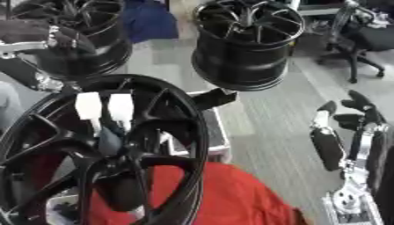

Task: Pull the pin out of the wheel hub.

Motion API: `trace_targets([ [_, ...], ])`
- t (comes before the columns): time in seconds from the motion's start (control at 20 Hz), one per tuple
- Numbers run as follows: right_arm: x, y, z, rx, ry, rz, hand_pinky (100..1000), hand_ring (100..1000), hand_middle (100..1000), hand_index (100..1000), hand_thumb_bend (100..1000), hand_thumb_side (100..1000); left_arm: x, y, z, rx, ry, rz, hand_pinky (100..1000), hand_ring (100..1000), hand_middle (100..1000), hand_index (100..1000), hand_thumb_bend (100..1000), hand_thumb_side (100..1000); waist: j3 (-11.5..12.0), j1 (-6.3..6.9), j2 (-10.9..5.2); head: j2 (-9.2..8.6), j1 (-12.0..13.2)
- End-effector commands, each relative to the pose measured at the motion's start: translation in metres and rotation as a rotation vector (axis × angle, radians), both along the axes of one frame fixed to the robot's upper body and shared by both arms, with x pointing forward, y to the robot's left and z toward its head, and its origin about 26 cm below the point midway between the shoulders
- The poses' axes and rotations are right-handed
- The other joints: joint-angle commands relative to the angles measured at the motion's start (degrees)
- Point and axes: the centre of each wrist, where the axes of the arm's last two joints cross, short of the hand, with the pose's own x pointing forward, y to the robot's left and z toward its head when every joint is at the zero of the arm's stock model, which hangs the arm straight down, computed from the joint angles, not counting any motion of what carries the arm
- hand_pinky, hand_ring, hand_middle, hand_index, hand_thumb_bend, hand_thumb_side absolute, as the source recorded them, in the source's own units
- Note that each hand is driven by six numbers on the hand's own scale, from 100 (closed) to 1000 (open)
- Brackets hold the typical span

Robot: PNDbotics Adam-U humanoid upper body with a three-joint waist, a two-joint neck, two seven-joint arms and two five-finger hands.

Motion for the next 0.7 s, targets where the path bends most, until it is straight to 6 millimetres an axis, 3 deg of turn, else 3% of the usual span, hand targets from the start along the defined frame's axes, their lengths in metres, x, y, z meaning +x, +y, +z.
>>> trace_targets([
  [0.05,0.0,-0.002,0.009,-0.017,-0.025,0.015,608,585,675,830,100,435,0.0,-0.002,0.008,0.432,0.054,-0.272,675,638,821,898,553,798,-0.1,0.06,-0.63,-0.15,-0.11],
  [0.25,0.0,-0.002,0.009,-0.018,-0.025,0.015,609,585,675,830,100,435,0.0,-0.004,0.0,0.451,0.072,-0.283,668,620,802,883,548,773,-0.16,0.12,-0.62,-0.15,-0.12],
  [0.7,0.0,-0.003,0.009,-0.024,-0.024,0.015,609,585,675,830,100,436,-0.004,-0.001,-0.008,0.511,0.089,-0.278,662,601,777,863,520,624,-0.04,0.34,-0.85,-0.15,-0.3],
])
